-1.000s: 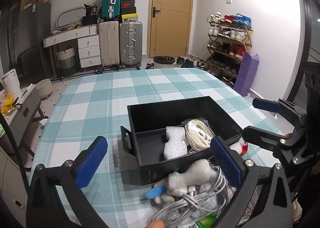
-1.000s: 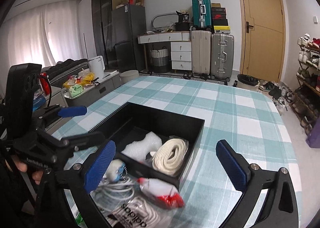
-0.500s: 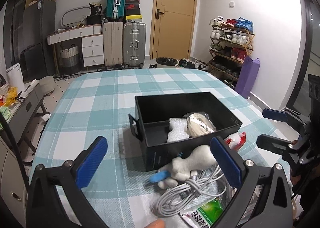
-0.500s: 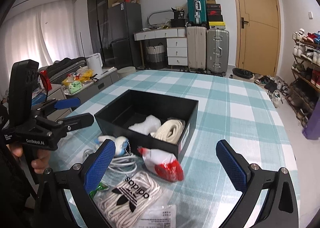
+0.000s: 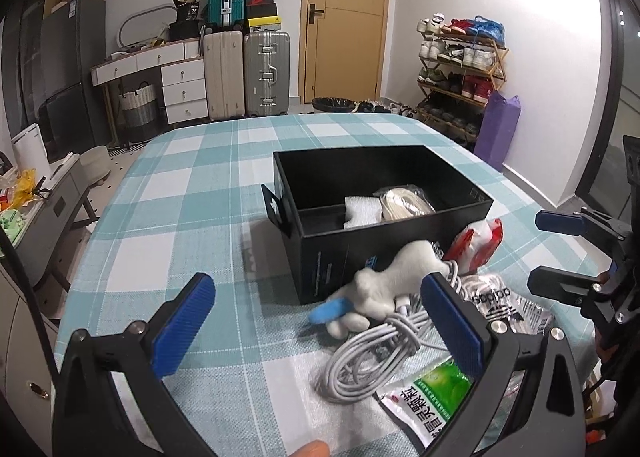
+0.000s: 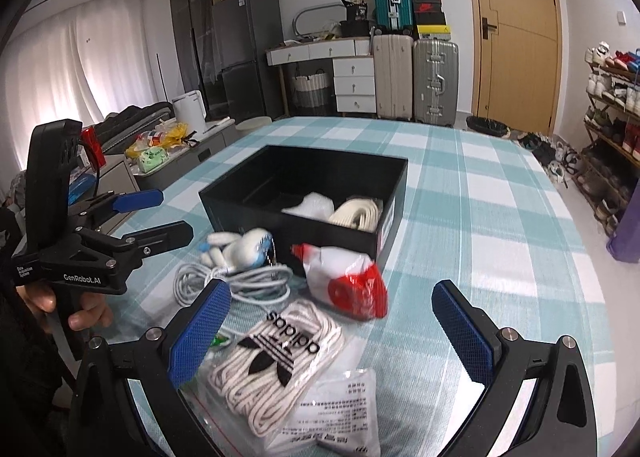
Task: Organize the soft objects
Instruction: 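Move the right tool back toward the adidas bag of white laces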
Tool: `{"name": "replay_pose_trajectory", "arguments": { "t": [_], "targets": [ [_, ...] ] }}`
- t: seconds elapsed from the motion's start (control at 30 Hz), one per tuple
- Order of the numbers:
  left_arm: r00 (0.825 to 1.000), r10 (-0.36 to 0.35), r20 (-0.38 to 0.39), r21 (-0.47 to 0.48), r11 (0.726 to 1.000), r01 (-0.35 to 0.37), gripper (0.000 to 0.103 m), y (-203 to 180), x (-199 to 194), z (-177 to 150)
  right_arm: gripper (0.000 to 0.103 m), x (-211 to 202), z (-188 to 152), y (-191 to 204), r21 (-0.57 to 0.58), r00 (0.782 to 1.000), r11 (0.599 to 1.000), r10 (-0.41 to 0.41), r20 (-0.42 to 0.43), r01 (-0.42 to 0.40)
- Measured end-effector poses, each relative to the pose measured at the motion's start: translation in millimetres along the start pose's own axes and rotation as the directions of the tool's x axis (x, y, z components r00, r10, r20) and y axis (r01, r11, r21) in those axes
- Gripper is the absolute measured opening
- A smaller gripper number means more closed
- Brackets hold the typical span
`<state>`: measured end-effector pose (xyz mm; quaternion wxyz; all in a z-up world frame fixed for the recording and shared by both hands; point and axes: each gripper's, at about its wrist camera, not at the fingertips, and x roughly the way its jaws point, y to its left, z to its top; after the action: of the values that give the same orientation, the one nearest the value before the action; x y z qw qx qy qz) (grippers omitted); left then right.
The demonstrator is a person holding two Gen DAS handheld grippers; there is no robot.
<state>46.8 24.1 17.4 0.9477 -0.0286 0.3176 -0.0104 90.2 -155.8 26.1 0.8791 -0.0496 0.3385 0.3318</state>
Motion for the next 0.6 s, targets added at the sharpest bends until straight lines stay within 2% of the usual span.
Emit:
{"name": "replay_pose_trajectory", "arguments": {
  "t": [0.33,0.6],
  "targets": [
    [1.000,-0.004,-0.010,0.004,1.000,0.004,0.103,0.8,-2.4,-7.5,0.102,-2.2,-8.6,2.9,-0.004,1.000,1.000,-0.015,-0.021,0.015],
    [1.000,-0.016,-0.018,-0.016,1.000,0.016,0.103,4.6,-1.4,-9.9,0.102,4.2,-9.7,7.8,0.005,0.997,0.999,-0.032,-0.070,0.032]
  ]
}}
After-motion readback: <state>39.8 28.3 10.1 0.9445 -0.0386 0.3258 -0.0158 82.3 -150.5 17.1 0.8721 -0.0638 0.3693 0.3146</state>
